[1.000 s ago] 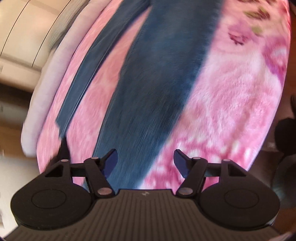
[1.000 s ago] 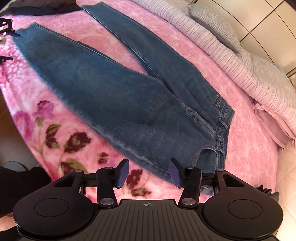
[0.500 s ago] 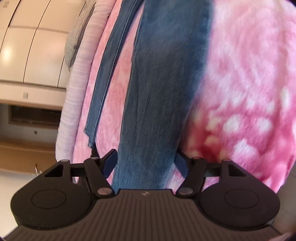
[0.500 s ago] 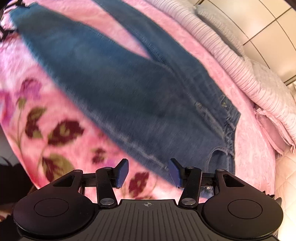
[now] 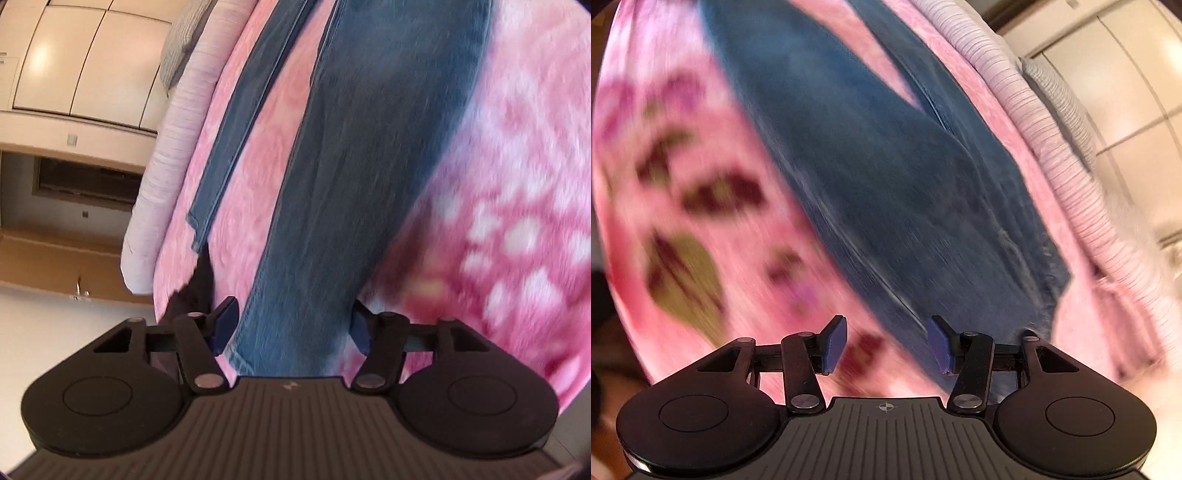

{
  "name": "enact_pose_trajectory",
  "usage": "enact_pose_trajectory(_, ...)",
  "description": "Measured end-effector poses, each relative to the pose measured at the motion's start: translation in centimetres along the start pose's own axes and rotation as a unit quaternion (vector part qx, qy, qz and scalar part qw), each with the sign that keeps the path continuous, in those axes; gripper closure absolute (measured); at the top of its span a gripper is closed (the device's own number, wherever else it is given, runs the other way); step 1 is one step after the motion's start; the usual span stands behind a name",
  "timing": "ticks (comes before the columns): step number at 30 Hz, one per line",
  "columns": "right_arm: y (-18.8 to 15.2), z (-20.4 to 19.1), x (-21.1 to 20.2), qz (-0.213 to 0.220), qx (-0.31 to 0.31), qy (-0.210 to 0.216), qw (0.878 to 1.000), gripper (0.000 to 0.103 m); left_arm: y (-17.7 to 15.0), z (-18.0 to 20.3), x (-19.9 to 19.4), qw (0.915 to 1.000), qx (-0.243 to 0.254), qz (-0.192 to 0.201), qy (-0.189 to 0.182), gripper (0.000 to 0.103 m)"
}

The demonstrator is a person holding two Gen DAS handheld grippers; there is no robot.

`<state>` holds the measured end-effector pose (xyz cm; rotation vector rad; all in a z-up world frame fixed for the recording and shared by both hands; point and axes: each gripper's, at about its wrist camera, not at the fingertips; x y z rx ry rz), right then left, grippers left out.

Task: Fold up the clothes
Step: 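Grasp the waistband with the right tool while the left tool grasps a leg hem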

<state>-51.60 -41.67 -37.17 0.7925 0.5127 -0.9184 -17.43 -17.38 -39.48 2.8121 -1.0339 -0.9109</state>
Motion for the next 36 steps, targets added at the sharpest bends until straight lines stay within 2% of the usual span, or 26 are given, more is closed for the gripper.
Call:
enact_pose_trajectory(2, -2.4, 0.4, 0.9, -0.015, -0.041, -0.026, 0.999, 0.052, -0.1, 0.3, -0.1, 0.9999, 0.013, 0.005, -0.009, 0.065)
enact_pose_trajectory(4, -4.7, 0.9, 1.6, -0.02, -0.087, -0.046, 0.995, 0.052, 0.0, 0.5, -0.2, 0.9999, 0.012, -0.001, -0.011, 0.075)
enact_pose_trajectory(11, -11.0, 3.0, 5.3, -0.03, -0.233, -0.083, 0.968, 0.052, 0.4, 1.3, -0.5, 0.9996, 0.009, -0.023, -0.015, 0.087)
enact_pose_trajectory(15, -12.6, 4.6, 6.5, -0.013, -0.241, -0.084, 0.967, 0.053, 0.6, 1.8, -0.7, 0.9992, 0.007, -0.035, -0.018, 0.093)
enact_pose_trajectory(16, -12.7, 5.1, 6.7, -0.01, -0.235, -0.081, 0.969, 0.058, 0.8, 1.4, -0.8, 0.9991, 0.003, -0.039, -0.019, 0.093)
enact_pose_trajectory(17, -12.7, 5.5, 6.8, -0.012, -0.226, -0.074, 0.971, 0.079, 0.9, 0.9, -1.0, 0.9989, -0.001, -0.042, -0.02, 0.094)
enact_pose_trajectory(18, -12.6, 6.0, 6.8, -0.016, -0.216, -0.062, 0.974, 0.087, 1.2, 0.3, -1.3, 0.9987, -0.003, -0.045, -0.023, 0.094)
enact_pose_trajectory(20, -11.9, 7.3, 6.2, -0.017, -0.188, -0.056, 0.98, 0.09, 1.8, -1.4, -2.6, 0.9986, -0.006, -0.043, -0.029, 0.095)
enact_pose_trajectory(23, -9.6, 10.1, 4.2, -0.005, -0.144, -0.065, 0.987, 0.091, 3.1, -5.2, -4.2, 0.9983, -0.01, -0.04, -0.041, 0.096)
enact_pose_trajectory(25, -8.1, 12.2, 2.7, 0.007, -0.136, -0.063, 0.989, 0.092, 4.0, -8.6, -4.7, 0.997, -0.025, -0.046, -0.057, 0.096)
enact_pose_trajectory(27, -6.5, 14.4, 1.5, 0.015, -0.136, -0.055, 0.989, 0.092, 4.9, -12.5, -4.7, 0.9929, -0.054, -0.06, -0.087, 0.096)
enact_pose_trajectory(30, -4.3, 18.2, 0.4, 0.018, -0.136, -0.031, 0.99, 0.093, 6.0, -18.2, -3.3, 0.9847, -0.088, -0.071, -0.132, 0.096)
enact_pose_trajectory(36, 0.1, 26.2, 1.7, -0.009, -0.138, 0.018, 0.99, 0.094, 7.7, -27.5, 3.3, 0.9643, -0.107, -0.079, -0.229, 0.096)
Point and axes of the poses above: each gripper's, at about its wrist camera, not at the fingertips, and x roughly the way its jaws point, z to its right, y to its top, and after that the axes turned 9 degrees about z, right-handed
